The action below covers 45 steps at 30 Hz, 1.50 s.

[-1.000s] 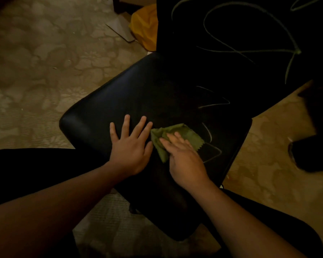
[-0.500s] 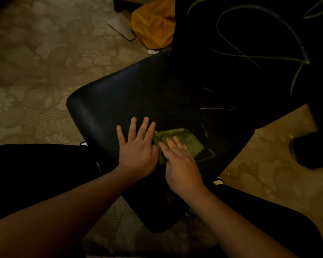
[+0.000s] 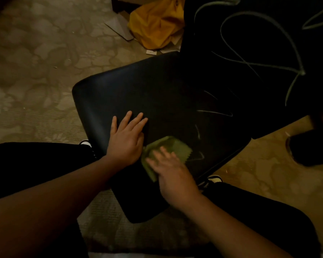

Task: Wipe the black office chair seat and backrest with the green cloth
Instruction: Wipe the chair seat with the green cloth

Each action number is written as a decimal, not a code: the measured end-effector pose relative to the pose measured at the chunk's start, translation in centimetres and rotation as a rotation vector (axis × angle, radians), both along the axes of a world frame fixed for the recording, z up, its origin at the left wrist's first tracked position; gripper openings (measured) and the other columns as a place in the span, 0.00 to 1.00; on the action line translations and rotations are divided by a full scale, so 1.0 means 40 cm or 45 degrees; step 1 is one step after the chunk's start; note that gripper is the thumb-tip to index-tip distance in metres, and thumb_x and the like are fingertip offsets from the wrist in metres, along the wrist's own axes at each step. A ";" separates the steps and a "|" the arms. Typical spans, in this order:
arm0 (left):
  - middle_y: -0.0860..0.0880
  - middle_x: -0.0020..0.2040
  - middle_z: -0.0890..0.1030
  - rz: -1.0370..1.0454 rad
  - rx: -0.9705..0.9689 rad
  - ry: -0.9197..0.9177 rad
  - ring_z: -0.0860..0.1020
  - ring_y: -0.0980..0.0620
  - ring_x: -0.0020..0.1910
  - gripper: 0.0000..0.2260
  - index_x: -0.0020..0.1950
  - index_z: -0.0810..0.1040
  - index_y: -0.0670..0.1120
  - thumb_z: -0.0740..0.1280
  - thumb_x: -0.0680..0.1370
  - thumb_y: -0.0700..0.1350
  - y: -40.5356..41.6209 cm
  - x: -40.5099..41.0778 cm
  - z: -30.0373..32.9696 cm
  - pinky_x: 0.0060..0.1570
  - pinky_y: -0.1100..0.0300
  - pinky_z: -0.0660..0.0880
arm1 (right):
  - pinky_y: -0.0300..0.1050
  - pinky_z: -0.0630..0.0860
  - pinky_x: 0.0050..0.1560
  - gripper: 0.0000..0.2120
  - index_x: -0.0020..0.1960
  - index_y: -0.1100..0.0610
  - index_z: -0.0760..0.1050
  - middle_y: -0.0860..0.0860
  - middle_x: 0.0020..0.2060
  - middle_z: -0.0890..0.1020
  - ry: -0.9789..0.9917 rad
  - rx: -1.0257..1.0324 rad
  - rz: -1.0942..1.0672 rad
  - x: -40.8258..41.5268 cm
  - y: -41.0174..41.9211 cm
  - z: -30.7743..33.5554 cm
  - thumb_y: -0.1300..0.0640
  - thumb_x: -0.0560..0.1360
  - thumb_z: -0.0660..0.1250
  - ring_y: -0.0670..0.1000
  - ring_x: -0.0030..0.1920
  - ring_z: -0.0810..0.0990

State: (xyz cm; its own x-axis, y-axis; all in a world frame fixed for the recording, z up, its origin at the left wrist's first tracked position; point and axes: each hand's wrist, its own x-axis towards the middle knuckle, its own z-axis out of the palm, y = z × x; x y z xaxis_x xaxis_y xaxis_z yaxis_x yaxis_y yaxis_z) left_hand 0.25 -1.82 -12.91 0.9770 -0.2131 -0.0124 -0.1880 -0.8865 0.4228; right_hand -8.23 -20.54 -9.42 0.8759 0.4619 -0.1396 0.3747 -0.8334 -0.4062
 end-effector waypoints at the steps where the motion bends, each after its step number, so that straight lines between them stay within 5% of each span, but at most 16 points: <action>1: 0.54 0.81 0.61 -0.007 -0.009 0.007 0.49 0.49 0.82 0.24 0.80 0.63 0.55 0.52 0.83 0.52 0.009 0.009 0.003 0.78 0.41 0.37 | 0.51 0.47 0.77 0.30 0.74 0.49 0.65 0.50 0.76 0.64 0.011 0.010 0.075 -0.012 0.004 0.003 0.62 0.73 0.57 0.52 0.78 0.55; 4: 0.56 0.82 0.59 -0.027 -0.013 0.062 0.47 0.51 0.82 0.22 0.80 0.62 0.57 0.52 0.85 0.53 0.023 0.026 0.013 0.78 0.42 0.36 | 0.47 0.43 0.76 0.32 0.76 0.46 0.62 0.46 0.77 0.60 -0.027 0.010 0.029 0.016 -0.028 0.010 0.65 0.74 0.59 0.48 0.78 0.51; 11: 0.55 0.83 0.53 0.090 0.035 0.169 0.41 0.49 0.82 0.25 0.82 0.56 0.57 0.54 0.84 0.55 -0.027 0.012 0.042 0.76 0.38 0.34 | 0.56 0.54 0.77 0.27 0.75 0.50 0.64 0.51 0.76 0.63 -0.124 -0.026 -0.810 0.065 -0.200 -0.017 0.66 0.78 0.57 0.52 0.78 0.54; 19: 0.56 0.82 0.57 -0.053 0.047 0.078 0.46 0.50 0.82 0.25 0.80 0.61 0.58 0.51 0.81 0.54 -0.117 -0.060 0.029 0.76 0.35 0.35 | 0.47 0.47 0.76 0.27 0.75 0.50 0.64 0.49 0.76 0.63 -0.080 -0.009 -0.112 -0.005 -0.093 -0.006 0.62 0.77 0.56 0.49 0.78 0.54; 25: 0.57 0.81 0.61 -0.038 0.055 0.039 0.49 0.51 0.82 0.23 0.78 0.63 0.60 0.56 0.82 0.57 -0.099 -0.046 0.030 0.77 0.37 0.39 | 0.55 0.56 0.76 0.28 0.75 0.48 0.63 0.50 0.76 0.63 -0.136 -0.047 -0.592 0.074 -0.260 -0.017 0.65 0.78 0.56 0.51 0.77 0.54; 29: 0.57 0.80 0.62 -0.049 0.072 0.047 0.50 0.52 0.81 0.23 0.77 0.63 0.61 0.56 0.81 0.58 -0.089 -0.042 0.037 0.77 0.37 0.40 | 0.54 0.52 0.77 0.27 0.76 0.50 0.62 0.52 0.77 0.62 -0.121 -0.041 -0.882 0.083 -0.289 -0.020 0.65 0.78 0.57 0.52 0.78 0.52; 38: 0.47 0.74 0.69 0.062 0.014 0.019 0.57 0.42 0.78 0.20 0.70 0.72 0.49 0.63 0.79 0.52 -0.166 -0.006 0.059 0.78 0.35 0.46 | 0.51 0.50 0.77 0.26 0.74 0.48 0.66 0.48 0.75 0.65 -0.080 0.049 -0.143 0.040 -0.167 -0.026 0.62 0.77 0.56 0.50 0.77 0.55; 45: 0.50 0.77 0.65 0.043 0.054 0.056 0.54 0.44 0.80 0.22 0.73 0.68 0.52 0.59 0.80 0.56 -0.174 0.000 0.058 0.78 0.37 0.45 | 0.55 0.55 0.76 0.26 0.75 0.49 0.64 0.51 0.76 0.64 -0.173 -0.018 -0.823 0.154 -0.351 -0.040 0.64 0.78 0.56 0.52 0.77 0.55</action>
